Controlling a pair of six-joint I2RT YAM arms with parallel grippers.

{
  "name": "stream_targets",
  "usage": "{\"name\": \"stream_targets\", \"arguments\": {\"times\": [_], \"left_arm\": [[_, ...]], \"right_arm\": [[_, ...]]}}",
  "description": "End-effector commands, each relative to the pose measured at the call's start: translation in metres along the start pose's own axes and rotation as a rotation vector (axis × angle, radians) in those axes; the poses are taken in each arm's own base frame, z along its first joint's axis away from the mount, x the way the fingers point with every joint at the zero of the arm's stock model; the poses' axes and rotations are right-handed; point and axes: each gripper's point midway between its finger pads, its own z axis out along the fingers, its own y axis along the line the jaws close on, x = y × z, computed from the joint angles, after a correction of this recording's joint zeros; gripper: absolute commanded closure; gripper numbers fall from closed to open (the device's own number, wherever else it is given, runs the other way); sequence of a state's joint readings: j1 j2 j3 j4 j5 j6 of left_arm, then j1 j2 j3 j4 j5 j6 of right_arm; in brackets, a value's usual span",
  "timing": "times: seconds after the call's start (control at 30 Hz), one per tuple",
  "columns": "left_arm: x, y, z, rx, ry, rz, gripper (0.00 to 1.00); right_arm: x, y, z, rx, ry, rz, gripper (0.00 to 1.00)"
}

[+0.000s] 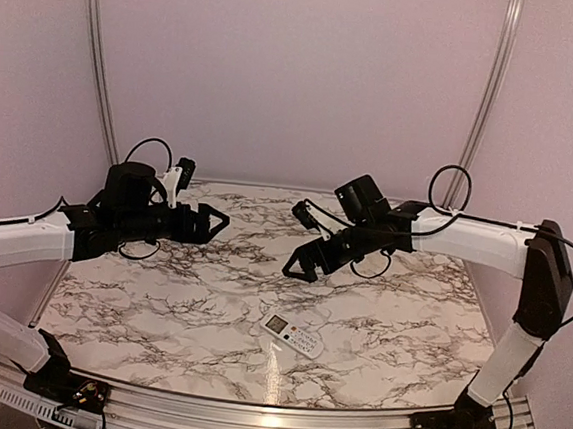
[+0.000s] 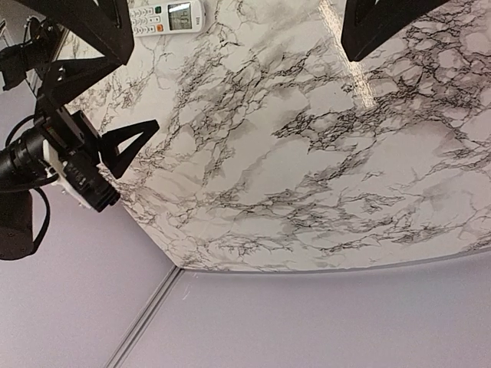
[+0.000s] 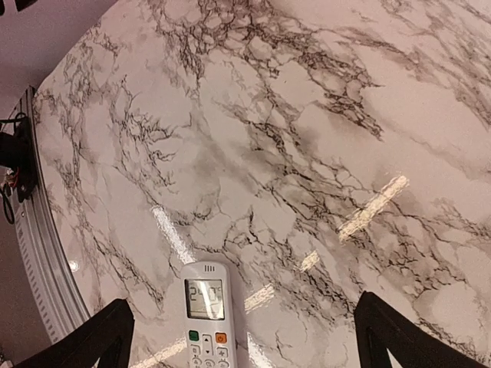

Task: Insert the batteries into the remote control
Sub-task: Reset both arms

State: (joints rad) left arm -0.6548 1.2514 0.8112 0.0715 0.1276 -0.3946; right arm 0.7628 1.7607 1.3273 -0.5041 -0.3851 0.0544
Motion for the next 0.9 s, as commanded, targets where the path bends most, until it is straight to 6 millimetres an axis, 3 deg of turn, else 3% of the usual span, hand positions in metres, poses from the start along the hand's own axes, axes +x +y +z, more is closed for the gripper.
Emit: {"name": "stream_targets", "arguments": {"times": [0.0, 0.17, 0.3, 0.5, 0.63, 0.87], "left_arm": [[0.004, 0.022, 0.006, -0.102, 0.096, -0.021, 0.01], [0.005, 0.017, 0.013, -0.066, 0.127, -0.017, 0.01], [0.03, 0.029, 0.017, -0.081, 0.145, -0.068, 0.01], [0.069, 0.056, 0.017, -0.153, 0.157, -0.135, 0.01], [0.088, 0.065, 0.015, -0.173, 0.174, -0.157, 0.01], [0.082, 0.066, 0.012, -0.181, 0.143, -0.158, 0.01]], "right_arm": [[-0.027, -0.014, -0.047, -0.028, -0.209, 0.018, 0.01], [-0.018, -0.039, -0.094, -0.001, -0.366, 0.095, 0.01], [0.004, -0.055, -0.111, 0.044, -0.445, 0.145, 0.01], [0.036, -0.069, -0.106, 0.087, -0.489, 0.201, 0.01], [0.047, -0.064, -0.099, 0.048, -0.491, 0.209, 0.01], [0.049, -0.059, -0.103, 0.032, -0.509, 0.203, 0.01]]}}
